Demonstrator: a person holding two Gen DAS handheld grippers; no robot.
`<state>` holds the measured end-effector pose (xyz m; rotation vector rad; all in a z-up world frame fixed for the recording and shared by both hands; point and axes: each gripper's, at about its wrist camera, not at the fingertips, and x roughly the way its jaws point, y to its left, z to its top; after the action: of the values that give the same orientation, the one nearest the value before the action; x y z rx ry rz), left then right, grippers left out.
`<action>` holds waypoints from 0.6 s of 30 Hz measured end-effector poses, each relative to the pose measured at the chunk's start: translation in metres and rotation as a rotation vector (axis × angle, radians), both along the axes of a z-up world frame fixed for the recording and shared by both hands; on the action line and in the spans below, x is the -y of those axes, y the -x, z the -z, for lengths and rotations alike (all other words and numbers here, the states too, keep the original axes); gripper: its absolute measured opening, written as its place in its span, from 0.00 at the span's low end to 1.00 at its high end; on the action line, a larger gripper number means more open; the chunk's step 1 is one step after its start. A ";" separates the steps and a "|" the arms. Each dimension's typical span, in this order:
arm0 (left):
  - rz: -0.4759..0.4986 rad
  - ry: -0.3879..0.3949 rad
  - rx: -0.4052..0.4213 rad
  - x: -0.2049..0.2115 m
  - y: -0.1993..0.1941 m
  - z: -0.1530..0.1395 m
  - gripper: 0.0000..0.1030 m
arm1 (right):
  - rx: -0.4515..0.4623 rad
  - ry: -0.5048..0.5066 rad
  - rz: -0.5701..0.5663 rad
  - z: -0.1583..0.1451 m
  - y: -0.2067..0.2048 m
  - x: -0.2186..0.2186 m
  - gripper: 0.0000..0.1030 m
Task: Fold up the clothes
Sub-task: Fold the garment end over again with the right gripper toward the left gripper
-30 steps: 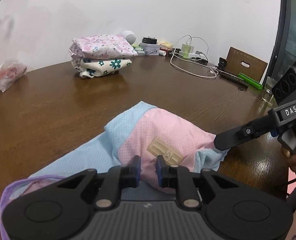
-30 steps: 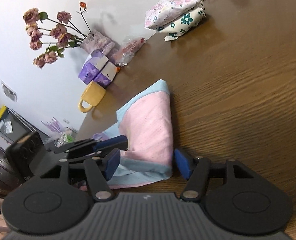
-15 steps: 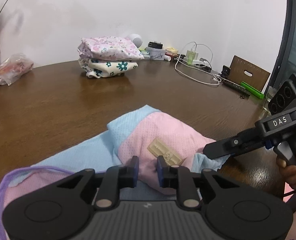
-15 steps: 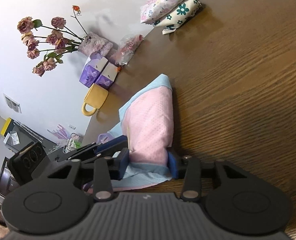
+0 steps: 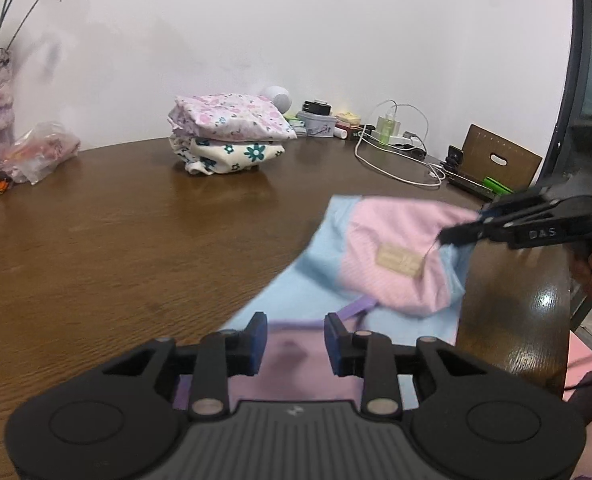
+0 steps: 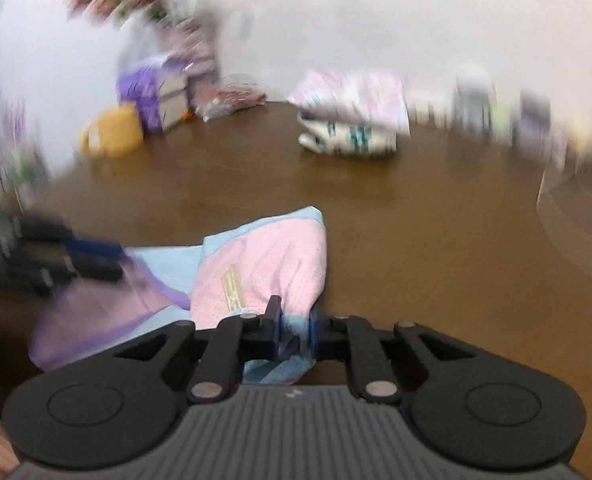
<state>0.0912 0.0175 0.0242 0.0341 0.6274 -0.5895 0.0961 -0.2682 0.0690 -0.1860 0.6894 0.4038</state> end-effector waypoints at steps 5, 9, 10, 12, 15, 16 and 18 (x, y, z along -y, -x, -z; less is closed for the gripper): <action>-0.007 -0.041 -0.014 0.001 0.002 0.003 0.29 | 0.189 0.284 -0.194 -0.017 0.028 -0.043 0.12; -0.013 -0.073 -0.043 0.002 0.004 0.008 0.28 | 0.282 0.385 -0.370 -0.016 0.054 -0.074 0.12; -0.017 -0.075 -0.053 0.002 0.003 0.010 0.28 | 0.300 0.401 -0.417 -0.014 0.061 -0.081 0.12; -0.024 -0.070 -0.069 0.000 0.003 0.014 0.28 | 0.307 0.417 -0.521 -0.010 0.072 -0.095 0.12; -0.064 -0.059 -0.068 -0.007 0.006 0.013 0.29 | 0.305 0.454 -0.654 0.001 0.084 -0.114 0.12; -0.080 -0.054 -0.065 -0.010 0.007 0.012 0.29 | 0.298 0.469 -0.682 0.006 0.086 -0.119 0.12; -0.105 -0.044 -0.066 -0.017 0.010 0.011 0.31 | 0.279 0.487 -0.724 0.015 0.089 -0.126 0.12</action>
<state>0.0810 0.0340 0.0130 0.0226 0.7018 -0.4771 0.0066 -0.1421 0.0542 -0.9518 0.4149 0.8770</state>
